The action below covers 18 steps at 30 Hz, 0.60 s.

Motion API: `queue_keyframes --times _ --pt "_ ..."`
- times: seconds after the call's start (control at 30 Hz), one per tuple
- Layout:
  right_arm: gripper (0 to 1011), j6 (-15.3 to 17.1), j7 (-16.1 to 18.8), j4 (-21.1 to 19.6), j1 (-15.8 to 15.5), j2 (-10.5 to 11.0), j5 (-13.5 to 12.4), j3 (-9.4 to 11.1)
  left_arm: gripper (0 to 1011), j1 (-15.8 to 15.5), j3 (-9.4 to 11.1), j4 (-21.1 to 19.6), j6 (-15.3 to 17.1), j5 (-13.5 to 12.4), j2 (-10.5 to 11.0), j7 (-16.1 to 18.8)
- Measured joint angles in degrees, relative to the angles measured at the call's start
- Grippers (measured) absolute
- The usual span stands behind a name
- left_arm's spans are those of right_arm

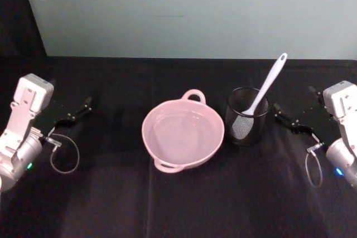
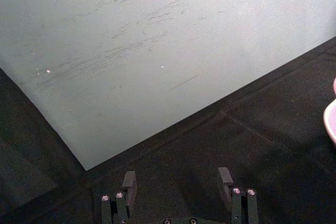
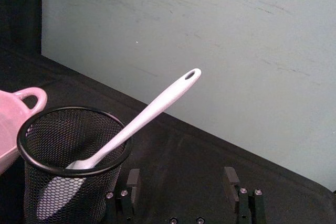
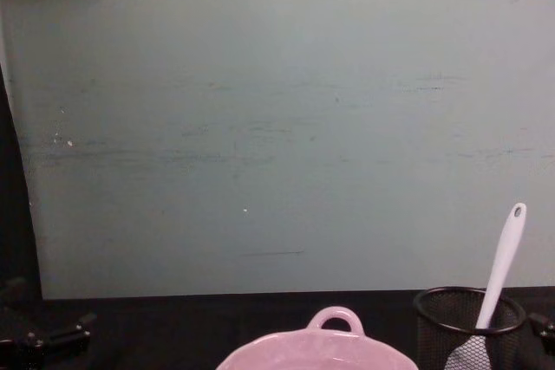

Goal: Use the one hand to pick up the spoon and stir the clear water in the bowl.

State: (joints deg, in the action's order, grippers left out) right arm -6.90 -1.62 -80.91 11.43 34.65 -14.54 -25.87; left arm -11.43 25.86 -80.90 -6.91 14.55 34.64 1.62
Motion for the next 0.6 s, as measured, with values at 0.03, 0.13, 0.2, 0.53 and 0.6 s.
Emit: queue_keyframes --times 0.03,0.13,0.2,0.53,0.6 --pt "1004 0.0 0.0 0.0 0.0 0.0 0.0 0.0 1011 0.0 0.0 0.0 0.0 0.0 0.0 0.0" --pt "1004 0.0 0.0 0.0 0.0 0.0 0.0 0.0 1011 0.0 0.0 0.0 0.0 0.0 0.0 0.0" --pt "1004 0.0 0.0 0.0 0.0 0.0 0.0 0.0 1011 0.0 0.0 0.0 0.0 0.0 0.0 0.0" --pt "1004 -0.01 0.0 0.01 0.0 0.0 0.0 0.0 1011 0.0 0.0 0.0 0.0 0.0 0.0 0.0" --pt "1004 0.0 0.0 0.01 0.0 0.0 0.0 0.0 1011 0.0 0.0 0.0 0.0 0.0 0.01 0.0"
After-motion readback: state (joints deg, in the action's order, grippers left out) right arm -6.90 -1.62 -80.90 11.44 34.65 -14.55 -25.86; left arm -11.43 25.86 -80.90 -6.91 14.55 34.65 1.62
